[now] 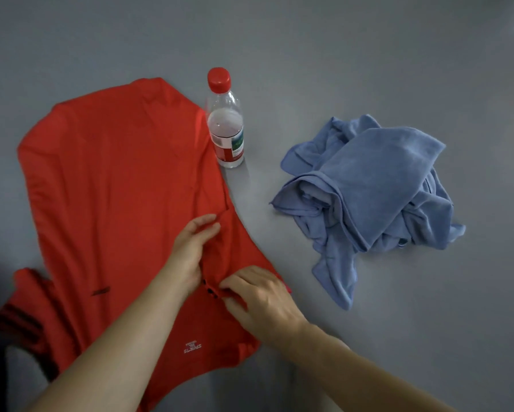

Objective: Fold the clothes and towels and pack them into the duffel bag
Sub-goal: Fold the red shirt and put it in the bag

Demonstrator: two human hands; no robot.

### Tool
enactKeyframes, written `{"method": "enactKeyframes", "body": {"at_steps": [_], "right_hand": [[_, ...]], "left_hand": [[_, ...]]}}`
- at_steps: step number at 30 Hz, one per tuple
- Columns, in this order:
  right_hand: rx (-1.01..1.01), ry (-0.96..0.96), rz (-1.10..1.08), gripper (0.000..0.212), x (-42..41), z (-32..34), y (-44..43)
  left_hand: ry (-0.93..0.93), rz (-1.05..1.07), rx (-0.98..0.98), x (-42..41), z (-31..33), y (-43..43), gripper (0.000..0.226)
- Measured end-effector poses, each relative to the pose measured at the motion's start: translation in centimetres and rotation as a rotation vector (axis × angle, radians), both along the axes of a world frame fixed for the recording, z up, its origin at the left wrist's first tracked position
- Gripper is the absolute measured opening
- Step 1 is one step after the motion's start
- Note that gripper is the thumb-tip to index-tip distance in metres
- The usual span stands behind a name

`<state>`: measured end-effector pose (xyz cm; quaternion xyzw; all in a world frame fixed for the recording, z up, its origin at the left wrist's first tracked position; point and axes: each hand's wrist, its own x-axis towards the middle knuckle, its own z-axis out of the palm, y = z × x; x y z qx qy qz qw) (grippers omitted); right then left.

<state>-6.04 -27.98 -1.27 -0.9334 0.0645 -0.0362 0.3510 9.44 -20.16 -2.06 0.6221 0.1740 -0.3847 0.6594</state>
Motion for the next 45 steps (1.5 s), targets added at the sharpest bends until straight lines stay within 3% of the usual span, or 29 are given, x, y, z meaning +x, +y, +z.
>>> {"method": "enactKeyframes", "body": {"at_steps": [4,8,10,12,15,20,26,31,37,45], "right_hand": [[-0.024,0.081,0.144,0.022,0.2,-1.2,0.9],[-0.178,-0.038,0.176,0.023,-0.4,-2.8,1.1],[-0.299,-0.006,0.130,0.037,-0.5,-3.5,0.9],[-0.416,0.162,0.136,0.058,-0.8,-4.0,0.5],[-0.521,0.369,0.205,0.074,-1.9,-4.8,-0.3],[-0.589,0.479,0.264,0.082,-2.0,-4.5,-0.6],[-0.590,0.526,0.293,0.081,-0.1,-1.3,0.7],[-0.629,0.343,0.595,0.074,7.0,2.1,5.3],[-0.678,0.290,0.870,0.067,17.4,2.4,13.1],[-0.578,0.246,0.768,0.060,24.1,-1.4,23.8]], "left_hand": [[-0.480,-0.202,0.306,0.2,-1.2,2.3,0.035],[-0.964,-0.426,0.580,0.3,-2.0,4.4,0.036],[-1.229,-0.559,0.669,-0.4,-3.0,5.2,0.043],[-1.363,-0.798,0.723,-1.7,-3.8,5.8,0.049],[-1.299,-1.157,0.843,-3.6,-5.6,7.1,0.066],[-1.262,-1.249,0.904,-3.7,-6.0,8.0,0.079],[-1.125,-0.908,1.028,-2.9,-2.6,14.9,0.072],[-0.978,-0.611,1.154,-0.9,-2.0,26.8,0.064],[-0.850,-0.613,1.241,-0.1,-3.9,33.7,0.060],[-0.810,-0.538,1.410,1.7,-4.2,38.4,0.073]]}}
